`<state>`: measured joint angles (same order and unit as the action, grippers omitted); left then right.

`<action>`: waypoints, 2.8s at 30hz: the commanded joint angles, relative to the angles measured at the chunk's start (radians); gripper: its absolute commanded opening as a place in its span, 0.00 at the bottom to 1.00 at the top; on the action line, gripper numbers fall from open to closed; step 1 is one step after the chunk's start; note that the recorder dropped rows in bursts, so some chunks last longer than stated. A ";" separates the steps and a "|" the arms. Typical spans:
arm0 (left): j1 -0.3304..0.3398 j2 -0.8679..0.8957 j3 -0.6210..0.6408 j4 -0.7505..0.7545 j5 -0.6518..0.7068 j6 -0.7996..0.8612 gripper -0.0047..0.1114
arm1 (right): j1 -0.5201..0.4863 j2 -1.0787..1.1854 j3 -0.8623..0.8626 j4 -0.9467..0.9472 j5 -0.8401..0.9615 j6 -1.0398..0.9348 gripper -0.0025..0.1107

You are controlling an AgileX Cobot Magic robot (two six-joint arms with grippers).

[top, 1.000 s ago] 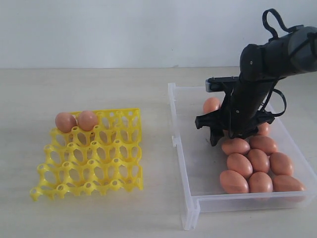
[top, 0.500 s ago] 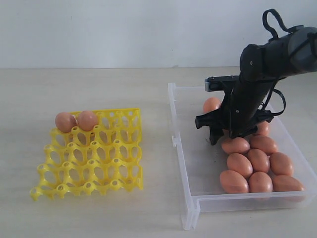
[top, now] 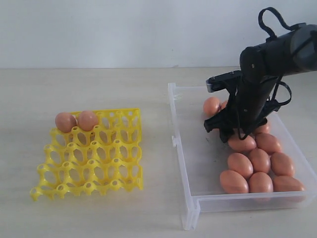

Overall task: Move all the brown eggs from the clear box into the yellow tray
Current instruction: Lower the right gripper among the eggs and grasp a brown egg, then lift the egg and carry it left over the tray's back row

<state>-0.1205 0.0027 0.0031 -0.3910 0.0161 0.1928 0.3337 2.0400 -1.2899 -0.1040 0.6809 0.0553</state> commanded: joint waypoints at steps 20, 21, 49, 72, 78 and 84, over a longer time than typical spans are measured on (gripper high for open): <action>-0.006 -0.003 -0.003 -0.009 -0.016 -0.007 0.07 | -0.005 -0.024 0.009 -0.061 -0.291 -0.388 0.50; -0.006 -0.003 -0.003 -0.009 -0.016 -0.007 0.07 | -0.005 -0.024 0.009 -0.061 -0.293 -0.367 0.50; -0.006 -0.003 -0.003 -0.009 -0.016 -0.007 0.07 | 0.015 0.113 -0.110 -0.026 -0.235 -0.353 0.48; -0.006 -0.003 -0.003 -0.009 -0.016 -0.007 0.07 | 0.159 -0.235 0.280 0.143 -1.160 -0.069 0.02; -0.006 -0.003 -0.003 -0.009 -0.016 -0.007 0.07 | 0.213 0.003 0.212 -0.401 -1.785 0.475 0.02; -0.006 -0.003 -0.003 -0.009 -0.016 -0.007 0.07 | 0.217 0.195 -0.013 -0.746 -1.694 0.703 0.02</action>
<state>-0.1205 0.0027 0.0031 -0.3910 0.0161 0.1928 0.5481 2.1914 -1.2419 -0.7625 -1.0294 0.6838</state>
